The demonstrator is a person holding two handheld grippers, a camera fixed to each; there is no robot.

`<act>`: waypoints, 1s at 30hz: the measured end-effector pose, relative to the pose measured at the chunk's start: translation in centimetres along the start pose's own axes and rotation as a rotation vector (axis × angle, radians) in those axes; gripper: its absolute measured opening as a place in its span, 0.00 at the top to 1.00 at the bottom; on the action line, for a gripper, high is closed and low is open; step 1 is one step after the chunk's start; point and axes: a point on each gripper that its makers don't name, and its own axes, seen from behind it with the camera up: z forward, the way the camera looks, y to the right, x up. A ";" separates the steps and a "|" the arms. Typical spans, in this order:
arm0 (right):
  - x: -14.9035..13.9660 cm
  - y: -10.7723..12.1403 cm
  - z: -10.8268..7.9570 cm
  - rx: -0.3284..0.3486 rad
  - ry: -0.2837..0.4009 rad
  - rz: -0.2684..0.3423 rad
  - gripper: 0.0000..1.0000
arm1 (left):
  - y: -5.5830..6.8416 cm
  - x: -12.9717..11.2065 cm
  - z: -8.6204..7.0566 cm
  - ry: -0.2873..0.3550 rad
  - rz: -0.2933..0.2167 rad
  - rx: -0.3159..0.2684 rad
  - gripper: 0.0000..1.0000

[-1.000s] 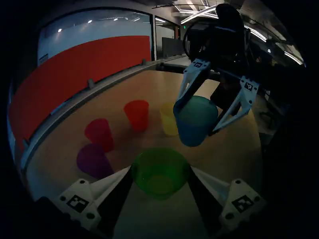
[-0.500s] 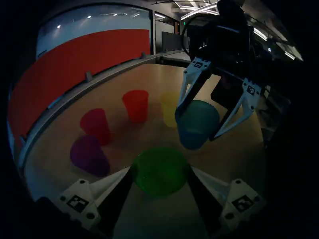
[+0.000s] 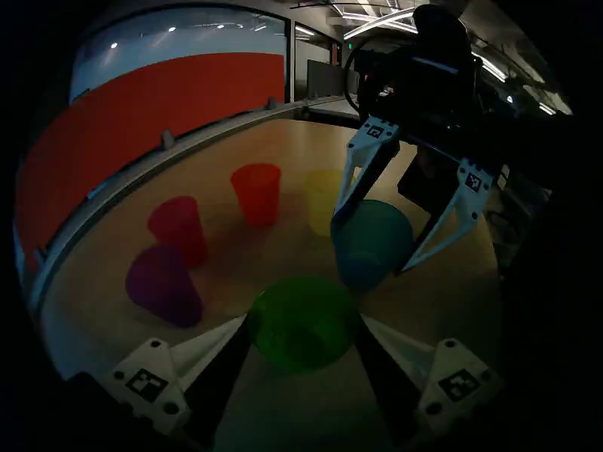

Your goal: Pour water

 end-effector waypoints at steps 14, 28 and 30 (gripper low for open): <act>-0.3 -1.0 1.2 0.017 -0.002 0.007 0.07 | 0.1 -0.4 -0.2 0.008 -0.007 0.001 0.11; -2.1 -1.1 0.9 0.006 -0.023 0.008 0.08 | 0.0 -0.5 -0.2 0.008 -0.009 0.003 0.11; -2.3 -1.1 0.9 0.003 -0.025 0.007 0.08 | 0.0 -0.5 -0.2 0.008 -0.009 0.003 0.11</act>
